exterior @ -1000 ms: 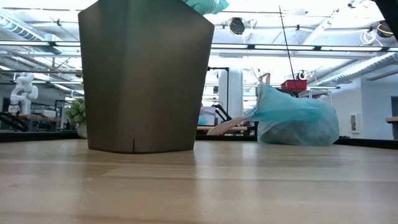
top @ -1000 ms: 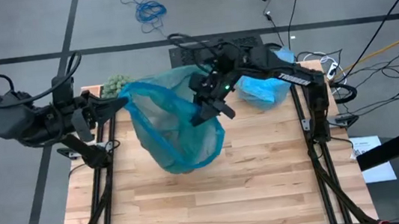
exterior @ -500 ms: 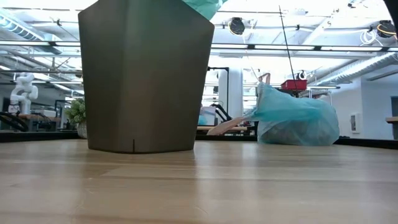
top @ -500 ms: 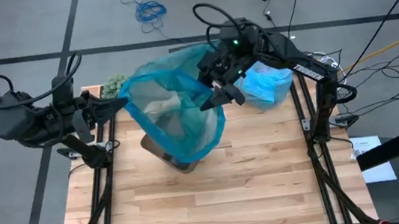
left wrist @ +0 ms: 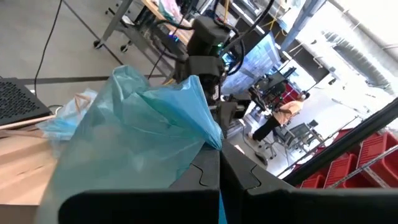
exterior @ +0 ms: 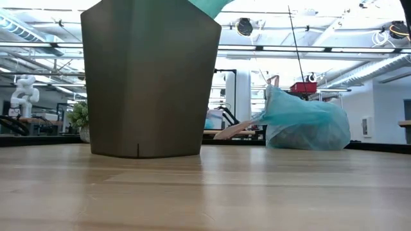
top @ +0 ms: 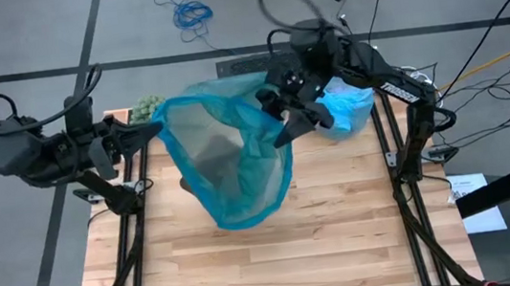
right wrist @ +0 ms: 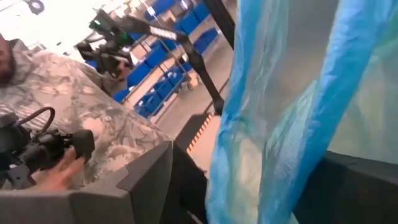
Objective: Place trash/remove bag and relplace
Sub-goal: Insert the bottom blue trash bag into the trash bin
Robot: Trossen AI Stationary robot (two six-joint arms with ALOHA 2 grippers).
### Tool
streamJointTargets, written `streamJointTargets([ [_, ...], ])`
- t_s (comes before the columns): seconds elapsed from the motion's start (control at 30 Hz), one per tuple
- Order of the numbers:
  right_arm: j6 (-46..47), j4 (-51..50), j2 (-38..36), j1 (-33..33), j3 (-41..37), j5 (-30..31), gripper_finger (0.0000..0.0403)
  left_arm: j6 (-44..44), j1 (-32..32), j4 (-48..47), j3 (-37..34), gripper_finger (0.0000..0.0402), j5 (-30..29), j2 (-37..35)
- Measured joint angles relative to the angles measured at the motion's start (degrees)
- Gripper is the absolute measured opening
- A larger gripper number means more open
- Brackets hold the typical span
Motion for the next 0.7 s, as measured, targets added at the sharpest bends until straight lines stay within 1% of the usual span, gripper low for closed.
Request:
streamJointTargets([
  [0.07, 1.1, 2.6, -0.6, 0.0, 0.0, -0.6, 0.0258, 0.0, 0.0, 0.3, 0.0, 0.0, 0.0, -0.1],
  [0.2, 5.3, 8.5, -0.8, -0.2, 0.0, -3.8, 0.0272, 0.0, 0.0, 0.3, 0.0, 0.0, 0.0, -0.1],
  [0.27, 7.2, 10.4, -0.8, -0.1, 0.0, -4.1, 0.0279, 0.0, 0.0, 0.2, 0.0, 0.0, 0.0, -0.1],
  [0.33, 7.1, 9.9, -0.4, 0.2, 0.0, -2.9, 0.0284, 0.1, 0.0, 0.2, 0.0, 0.0, 0.0, -0.1],
  [0.4, 5.9, 6.9, 0.1, 0.1, 0.0, -0.8, 0.0288, 0.2, 0.0, 0.1, 0.0, 0.0, 0.0, -0.2],
  [0.57, 1.3, 2.8, 0.7, -1.3, -0.1, 6.7, 0.029, 0.3, 0.0, 0.0, 0.0, 0.0, 0.0, -0.2],
  [0.7, -0.6, 2.2, 0.5, -2.3, -0.1, 8.2, 0.029, 0.4, 0.0, -0.1, 0.0, 0.0, 0.0, -0.2],
])
